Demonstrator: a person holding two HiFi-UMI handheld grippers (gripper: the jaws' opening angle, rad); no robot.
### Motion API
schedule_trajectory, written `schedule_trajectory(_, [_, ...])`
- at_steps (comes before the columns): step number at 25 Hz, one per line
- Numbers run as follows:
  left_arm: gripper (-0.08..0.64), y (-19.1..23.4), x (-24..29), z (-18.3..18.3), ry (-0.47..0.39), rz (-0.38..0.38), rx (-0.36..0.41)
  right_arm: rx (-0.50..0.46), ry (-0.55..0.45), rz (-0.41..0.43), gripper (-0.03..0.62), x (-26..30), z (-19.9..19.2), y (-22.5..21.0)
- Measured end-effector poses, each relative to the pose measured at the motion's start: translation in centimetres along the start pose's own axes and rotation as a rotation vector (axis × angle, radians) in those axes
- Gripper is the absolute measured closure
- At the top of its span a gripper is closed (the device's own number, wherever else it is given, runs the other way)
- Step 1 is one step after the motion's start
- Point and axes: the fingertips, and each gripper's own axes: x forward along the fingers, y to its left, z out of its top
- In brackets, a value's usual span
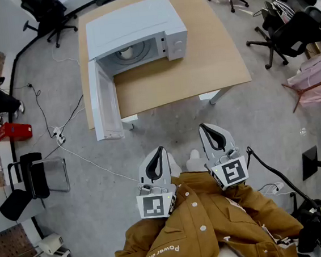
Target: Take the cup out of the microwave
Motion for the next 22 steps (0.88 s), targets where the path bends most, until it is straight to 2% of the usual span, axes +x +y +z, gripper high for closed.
schedule_trajectory(8, [0.56, 0.6, 0.3, 0.3, -0.006, 0.018, -0.017, -0.003, 0.001, 0.007, 0.588, 0.7, 0.1, 0.1])
schedule_trajectory(12, [0.56, 1.6, 0.2, -0.6, 0.024, 0.002, 0.028, -0.009, -0.002, 0.022, 0.588, 1.2, 0.2, 0.8])
schedule_trajectory(15, [0.56, 2.0, 0.3, 0.1, 0.003, 0.005, -0.016, 0.022, -0.03, 0.067, 0.586, 1.6, 0.8, 1.9])
schedule_trajectory(16, [0.56, 2.3, 0.3, 0.1, 0.004, 0.004, -0.017, 0.032, -0.039, 0.082, 0.58, 1.9, 1.1, 2.2])
schedule_trajectory(17, [0.56, 2.7, 0.1, -0.1, 0.015, -0.002, 0.0, 0.034, -0.044, 0.091, 0.524, 2.2, 1.3, 2.6])
schedule_trajectory(18, [0.56, 3.2, -0.1, -0.4, 0.03, -0.011, 0.025, 0.028, -0.044, 0.09, 0.506, 2.5, 1.3, 2.9])
schedule_trajectory(20, [0.56, 4.3, -0.5, -0.7, 0.046, -0.016, 0.038, 0.007, -0.043, 0.072, 0.514, 3.2, 1.3, 3.5])
schedule_trajectory(22, [0.56, 5.3, -0.4, -0.5, 0.031, -0.005, -0.004, -0.005, -0.045, 0.045, 0.521, 3.7, 1.0, 3.7])
